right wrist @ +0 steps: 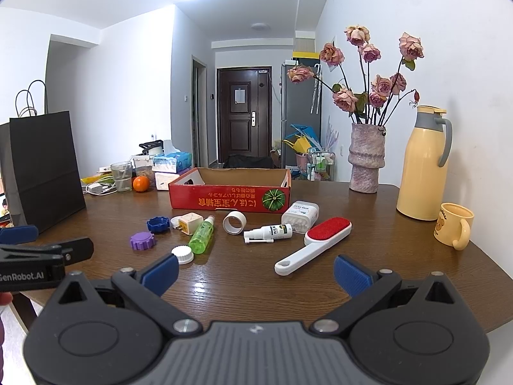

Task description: Organize rigid objects

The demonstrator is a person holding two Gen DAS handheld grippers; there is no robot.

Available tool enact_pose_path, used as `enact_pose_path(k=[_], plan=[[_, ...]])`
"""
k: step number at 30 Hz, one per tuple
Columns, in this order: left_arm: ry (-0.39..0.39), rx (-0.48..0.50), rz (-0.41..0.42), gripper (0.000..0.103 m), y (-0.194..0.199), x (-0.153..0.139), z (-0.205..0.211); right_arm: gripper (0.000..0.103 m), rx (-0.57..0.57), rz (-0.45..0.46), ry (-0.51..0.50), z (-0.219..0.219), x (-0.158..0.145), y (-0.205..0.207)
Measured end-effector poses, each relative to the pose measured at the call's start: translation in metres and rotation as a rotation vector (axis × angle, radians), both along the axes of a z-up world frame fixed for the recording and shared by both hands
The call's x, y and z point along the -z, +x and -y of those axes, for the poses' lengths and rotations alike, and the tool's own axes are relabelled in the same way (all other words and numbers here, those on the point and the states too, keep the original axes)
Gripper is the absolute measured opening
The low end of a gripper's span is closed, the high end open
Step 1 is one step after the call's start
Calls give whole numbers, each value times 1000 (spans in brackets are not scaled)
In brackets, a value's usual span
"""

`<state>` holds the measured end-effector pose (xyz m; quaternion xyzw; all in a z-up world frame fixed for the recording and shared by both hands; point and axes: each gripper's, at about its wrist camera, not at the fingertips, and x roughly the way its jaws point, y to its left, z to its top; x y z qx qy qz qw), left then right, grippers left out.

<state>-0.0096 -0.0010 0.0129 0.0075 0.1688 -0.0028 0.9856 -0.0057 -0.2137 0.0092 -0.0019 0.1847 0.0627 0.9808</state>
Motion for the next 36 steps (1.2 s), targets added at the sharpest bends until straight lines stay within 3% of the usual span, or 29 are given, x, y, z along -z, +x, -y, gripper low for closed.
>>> enact_pose_path(k=[19, 36], plan=[[-9, -4, -7, 103, 4, 4, -6, 103, 4, -7, -1, 3, 1, 4], [-18, -24, -49, 103, 37, 17, -6, 103, -5, -48, -13, -1, 10, 32]])
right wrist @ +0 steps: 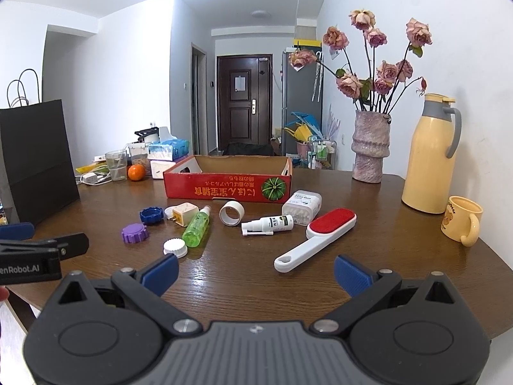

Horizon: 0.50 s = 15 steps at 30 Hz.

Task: Organize rigid objects
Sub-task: 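Move the left tool toward the purple cap while the right tool approaches the white cap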

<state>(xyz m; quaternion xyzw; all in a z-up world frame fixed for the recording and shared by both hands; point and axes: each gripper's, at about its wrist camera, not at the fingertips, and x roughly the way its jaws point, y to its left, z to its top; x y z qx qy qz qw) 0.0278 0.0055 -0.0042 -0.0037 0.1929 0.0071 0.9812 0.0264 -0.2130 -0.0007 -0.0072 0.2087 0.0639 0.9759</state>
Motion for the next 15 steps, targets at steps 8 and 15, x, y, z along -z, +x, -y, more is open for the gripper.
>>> enact_pose_path(k=[8, 15], plan=[[-6, -9, -30, 103, 24, 6, -5, 103, 0, -27, -4, -3, 6, 23], [-9, -15, -61, 103, 46, 13, -9, 103, 3, -59, -8, -6, 12, 46]])
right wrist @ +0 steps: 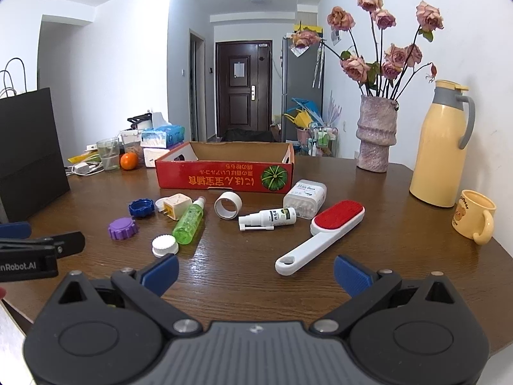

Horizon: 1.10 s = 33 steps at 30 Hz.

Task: Organize rigid objects
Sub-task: 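Move the left tool toward the purple cap while the right tool approaches the white cap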

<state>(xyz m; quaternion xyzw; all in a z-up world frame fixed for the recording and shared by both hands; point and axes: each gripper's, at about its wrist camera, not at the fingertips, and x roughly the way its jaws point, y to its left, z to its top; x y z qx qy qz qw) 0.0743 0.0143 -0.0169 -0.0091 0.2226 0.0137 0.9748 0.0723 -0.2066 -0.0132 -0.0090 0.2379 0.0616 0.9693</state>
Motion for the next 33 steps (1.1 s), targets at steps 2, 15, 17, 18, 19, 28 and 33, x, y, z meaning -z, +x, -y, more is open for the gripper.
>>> enact_pose_path(k=[2, 15, 17, 18, 19, 28, 33], plan=[[-1, -1, -8, 103, 6, 3, -2, 103, 0, -12, -2, -2, 3, 7], [-18, -12, -62, 103, 47, 17, -17, 103, -13, -69, -12, -16, 16, 47], [-20, -14, -68, 103, 53, 18, -20, 103, -18, -75, -13, -18, 18, 53], [-21, -15, -71, 103, 56, 19, -21, 103, -20, -78, -13, -20, 19, 56], [-22, -17, -74, 103, 59, 20, -23, 103, -23, -82, -14, -22, 20, 59], [-29, -36, -108, 103, 88, 28, -35, 103, -56, -118, -19, -39, 29, 88], [-31, -50, -130, 103, 104, 35, -43, 103, -83, -145, -24, -50, 37, 104]])
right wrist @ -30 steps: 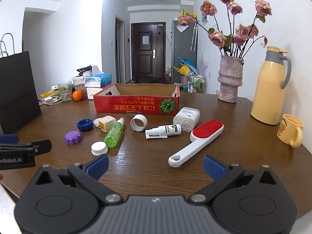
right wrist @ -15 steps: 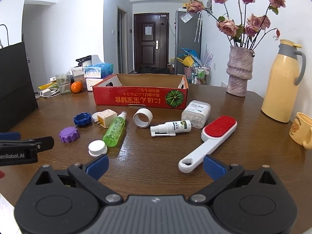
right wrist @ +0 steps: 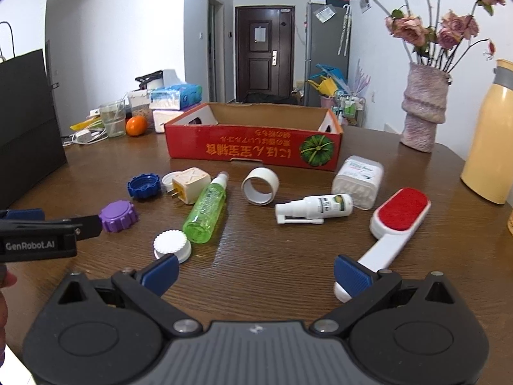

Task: Organize rigid objects
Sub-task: 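Move the left tool toward the purple cap while the right tool approaches the white cap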

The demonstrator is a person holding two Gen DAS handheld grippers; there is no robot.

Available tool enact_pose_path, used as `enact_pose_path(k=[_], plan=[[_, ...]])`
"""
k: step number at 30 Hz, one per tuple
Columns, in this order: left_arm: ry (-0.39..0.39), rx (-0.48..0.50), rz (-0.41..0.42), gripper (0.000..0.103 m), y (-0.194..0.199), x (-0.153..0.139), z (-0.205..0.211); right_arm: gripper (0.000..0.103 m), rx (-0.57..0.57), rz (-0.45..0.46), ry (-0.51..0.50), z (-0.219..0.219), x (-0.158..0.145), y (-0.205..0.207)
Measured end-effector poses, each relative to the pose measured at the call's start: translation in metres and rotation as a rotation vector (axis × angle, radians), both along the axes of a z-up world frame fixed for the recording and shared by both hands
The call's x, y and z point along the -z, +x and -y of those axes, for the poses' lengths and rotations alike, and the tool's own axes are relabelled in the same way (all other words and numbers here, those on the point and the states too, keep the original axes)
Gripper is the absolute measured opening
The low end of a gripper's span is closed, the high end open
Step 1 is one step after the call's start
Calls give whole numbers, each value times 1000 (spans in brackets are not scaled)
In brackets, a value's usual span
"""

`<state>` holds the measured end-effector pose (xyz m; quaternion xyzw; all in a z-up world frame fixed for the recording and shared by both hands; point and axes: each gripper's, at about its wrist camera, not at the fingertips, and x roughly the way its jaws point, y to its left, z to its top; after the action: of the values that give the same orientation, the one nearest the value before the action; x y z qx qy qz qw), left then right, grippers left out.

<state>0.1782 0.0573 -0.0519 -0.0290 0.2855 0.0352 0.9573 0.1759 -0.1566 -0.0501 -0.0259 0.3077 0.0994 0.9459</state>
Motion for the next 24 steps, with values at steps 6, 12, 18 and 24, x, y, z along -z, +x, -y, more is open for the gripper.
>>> enact_pose_path(k=[6, 12, 18, 24], plan=[[21, -7, -19, 103, 18, 4, -8, 103, -27, -26, -5, -12, 8, 18], [45, -12, -18, 103, 35, 3, -14, 103, -61, -49, -8, -27, 15, 34], [47, -18, -35, 103, 47, 7, -22, 97, -120, -77, -24, -48, 23, 49], [44, -30, -47, 103, 53, 10, -30, 80, -195, -109, -41, -73, 31, 60]])
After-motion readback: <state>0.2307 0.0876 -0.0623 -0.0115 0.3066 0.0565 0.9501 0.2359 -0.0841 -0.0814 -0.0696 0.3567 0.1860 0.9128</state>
